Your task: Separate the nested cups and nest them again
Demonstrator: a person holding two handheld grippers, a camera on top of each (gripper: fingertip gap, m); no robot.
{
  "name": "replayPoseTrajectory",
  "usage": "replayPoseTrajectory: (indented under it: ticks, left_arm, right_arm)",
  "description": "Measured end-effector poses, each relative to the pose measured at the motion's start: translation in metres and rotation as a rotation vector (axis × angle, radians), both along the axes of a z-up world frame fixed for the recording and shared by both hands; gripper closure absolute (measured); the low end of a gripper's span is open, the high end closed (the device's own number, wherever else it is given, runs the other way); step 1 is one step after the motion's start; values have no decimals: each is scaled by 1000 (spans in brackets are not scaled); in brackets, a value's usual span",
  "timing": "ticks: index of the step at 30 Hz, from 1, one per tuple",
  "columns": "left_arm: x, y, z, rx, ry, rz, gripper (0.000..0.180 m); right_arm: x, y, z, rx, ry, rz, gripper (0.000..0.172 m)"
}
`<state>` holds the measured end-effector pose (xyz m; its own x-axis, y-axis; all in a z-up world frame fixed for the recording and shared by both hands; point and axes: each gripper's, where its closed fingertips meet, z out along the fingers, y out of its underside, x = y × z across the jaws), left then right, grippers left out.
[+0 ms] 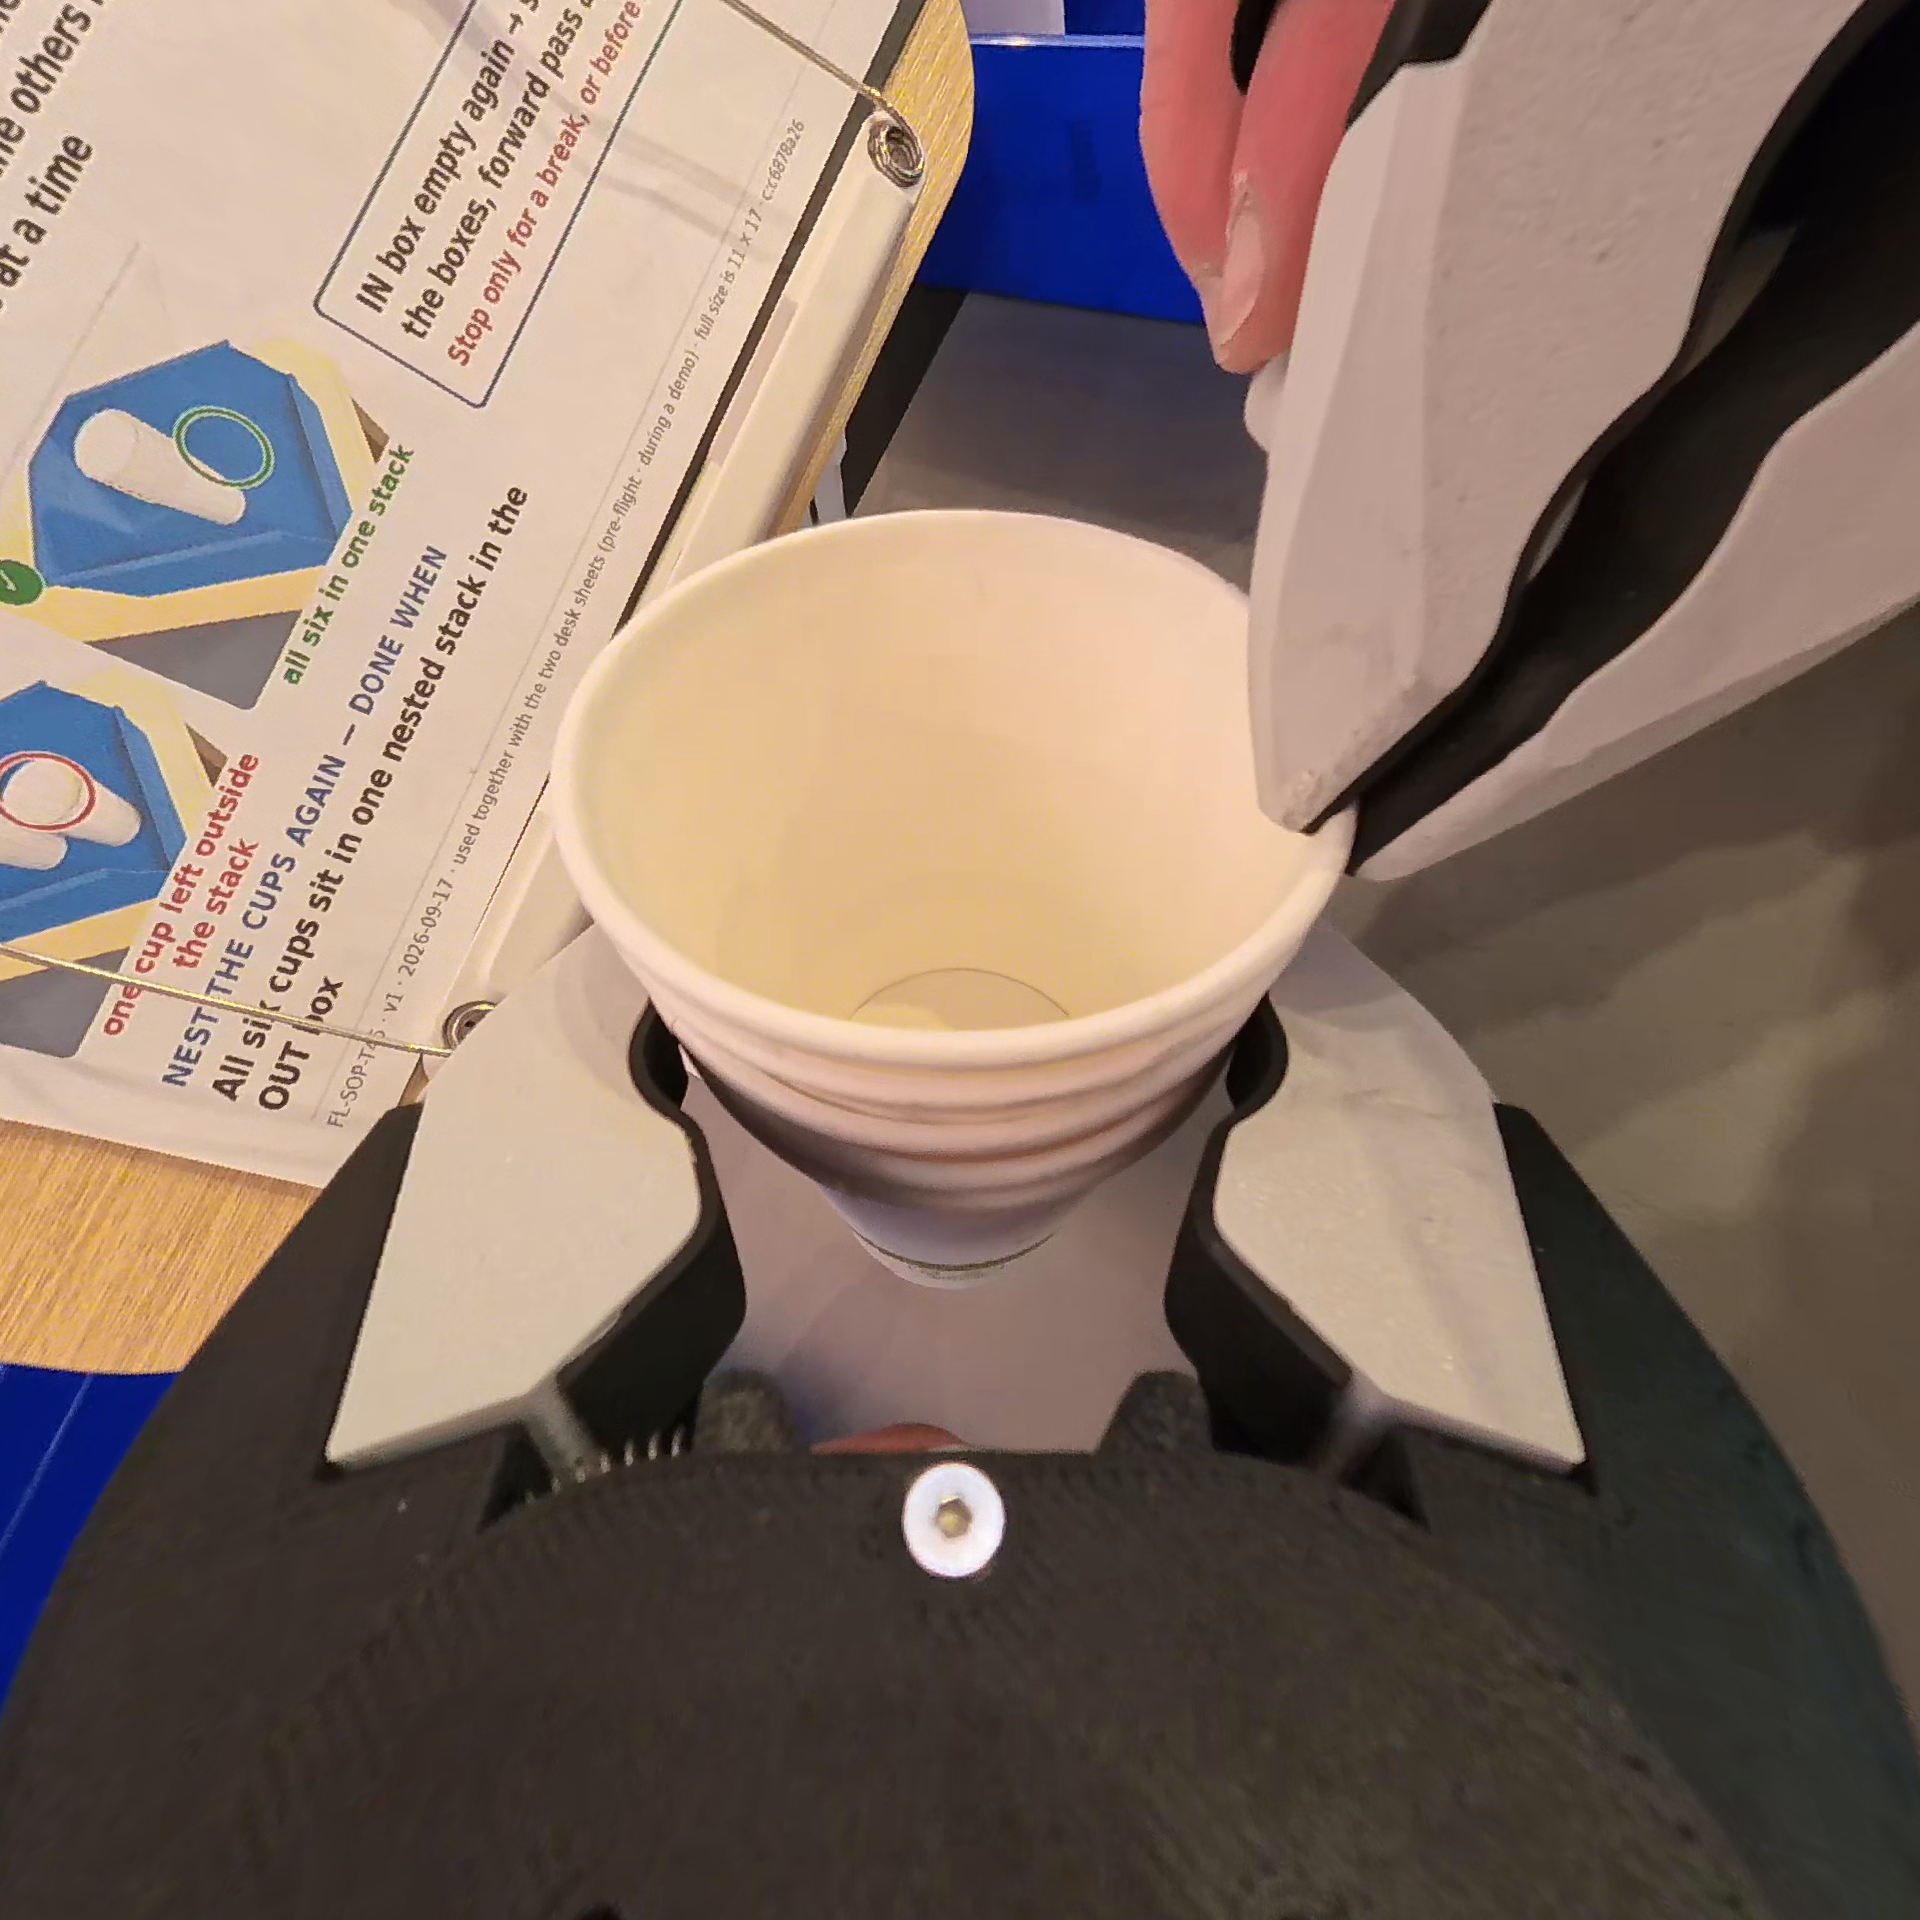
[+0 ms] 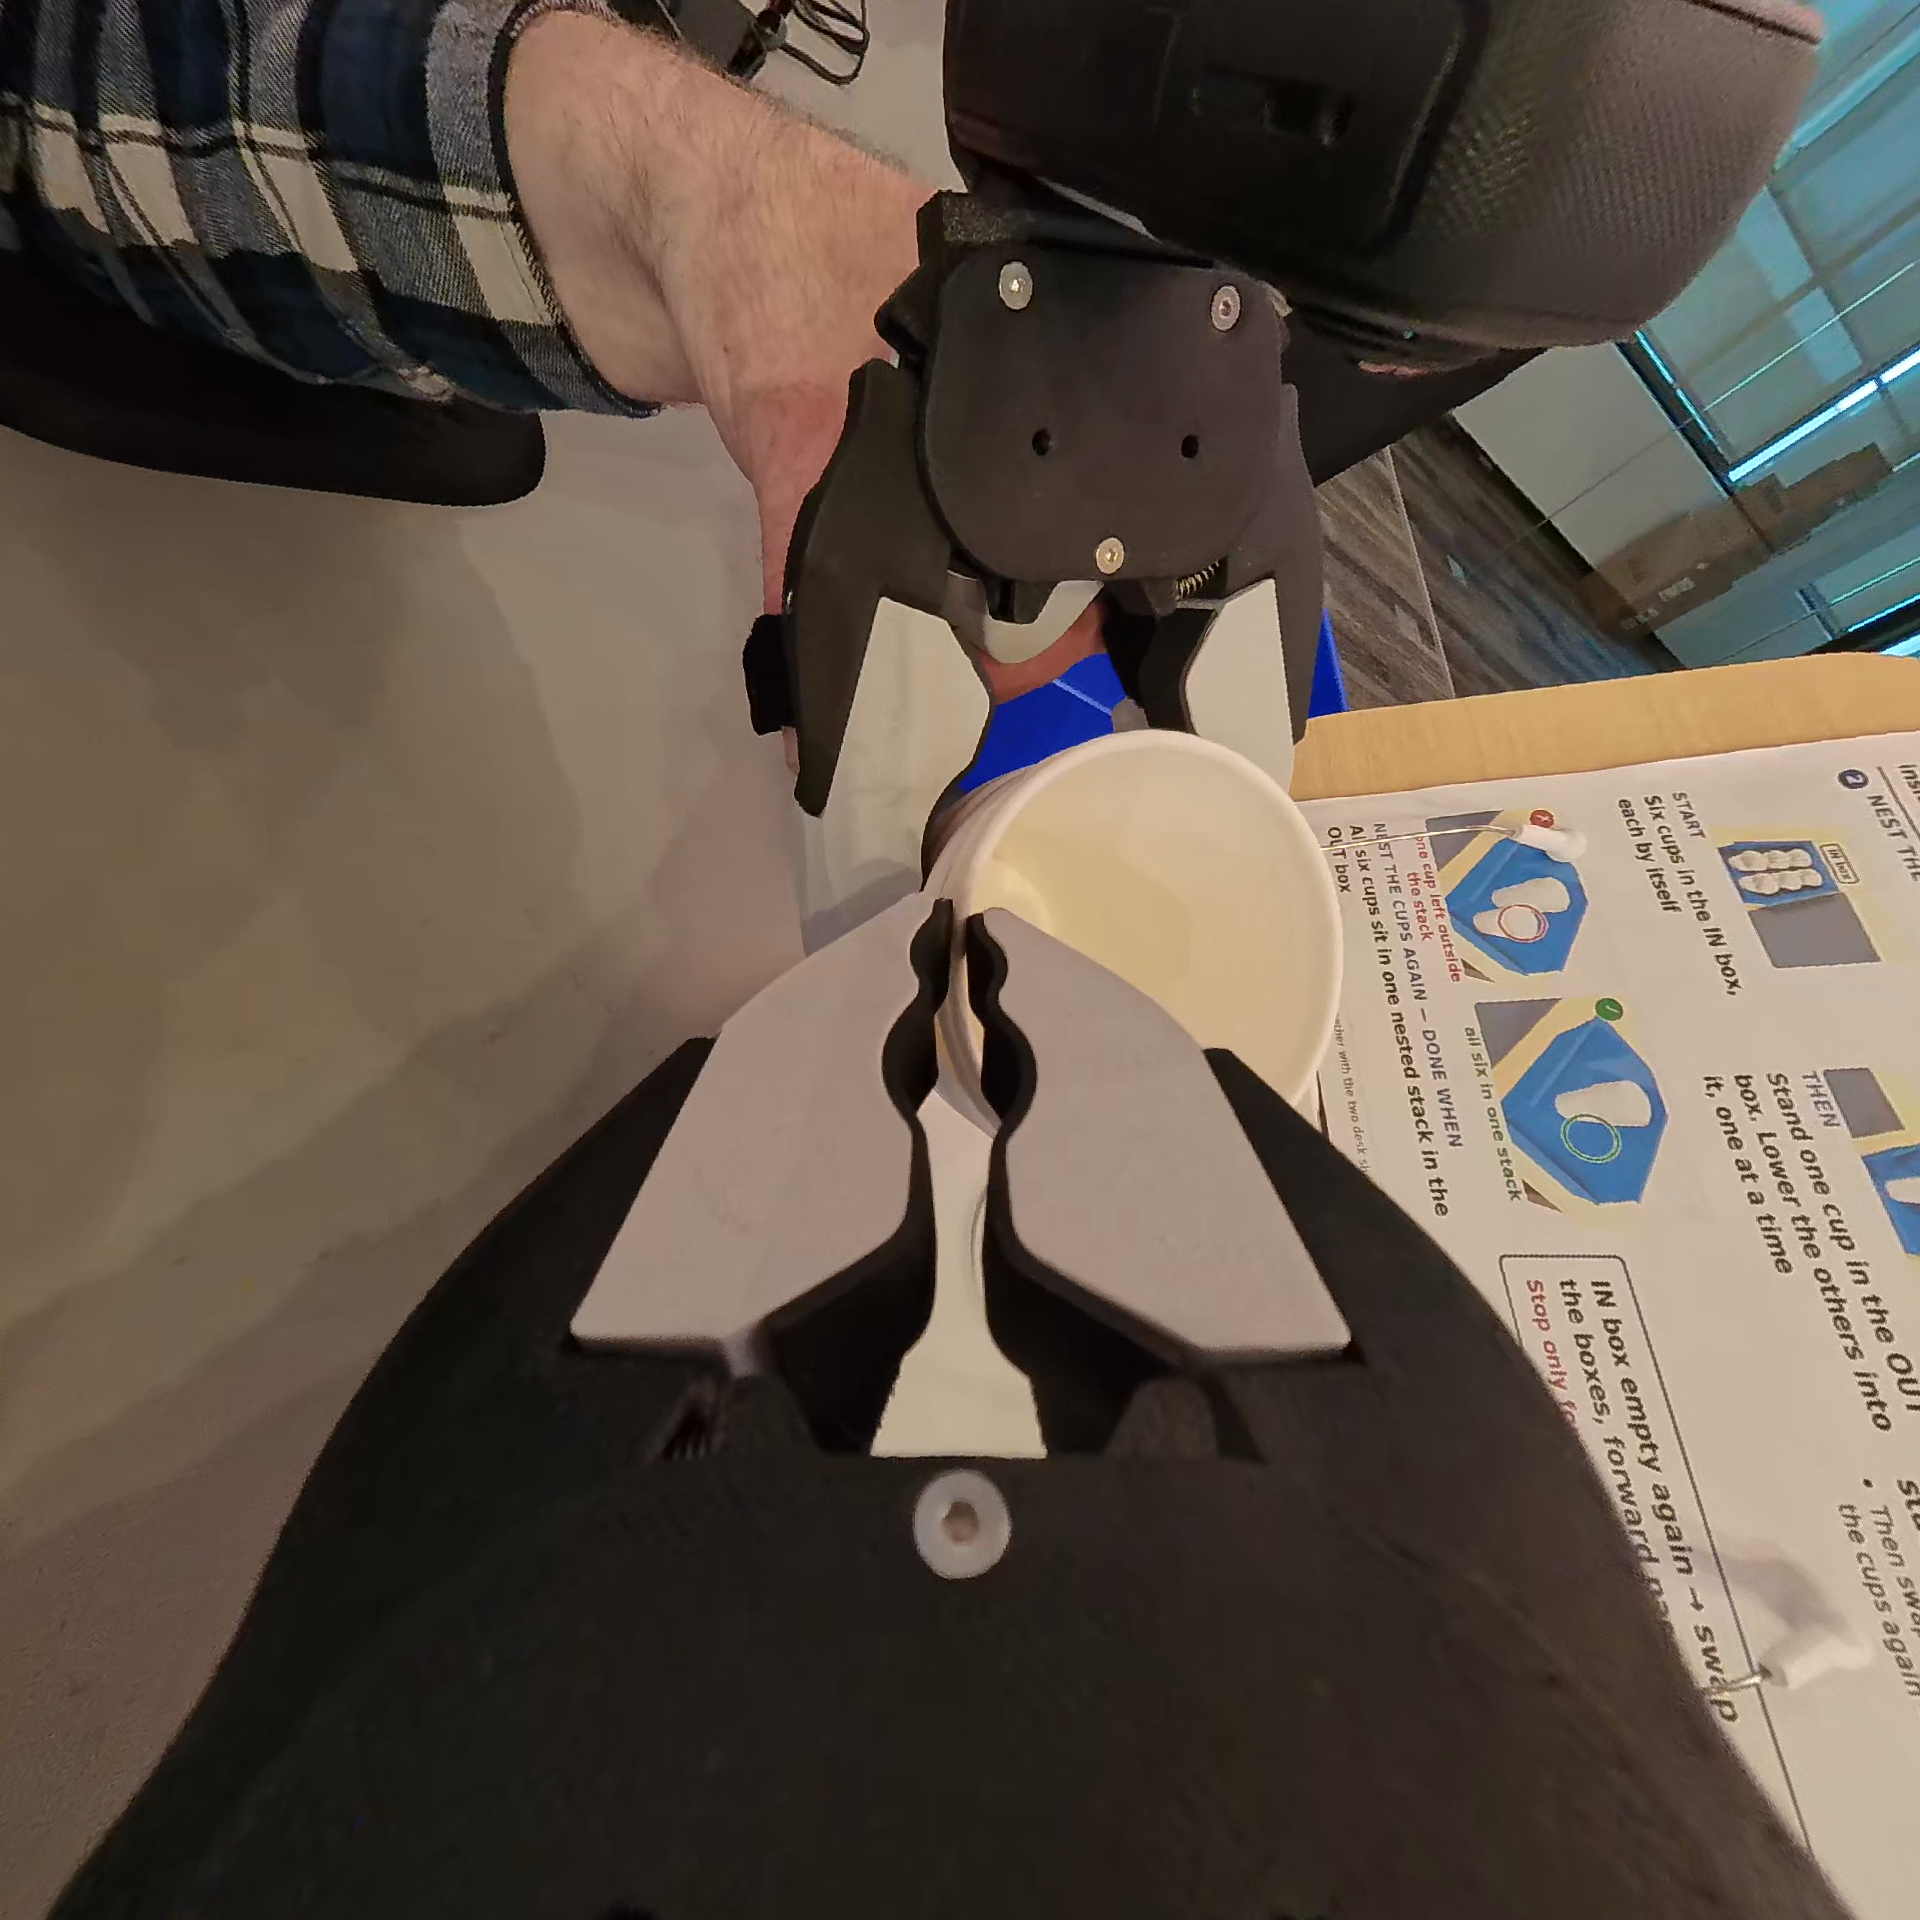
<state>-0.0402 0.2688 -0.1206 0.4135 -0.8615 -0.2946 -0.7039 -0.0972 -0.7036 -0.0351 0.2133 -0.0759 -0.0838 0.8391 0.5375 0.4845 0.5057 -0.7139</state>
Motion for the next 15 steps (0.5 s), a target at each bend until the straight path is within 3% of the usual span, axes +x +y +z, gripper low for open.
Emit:
replayPoseTrajectory:
  ticks: [15]
  left_arm:
    - [0, 0, 1, 16, 7, 0, 77]
  right_arm:
    - [2, -2, 5, 0, 12, 7, 169]
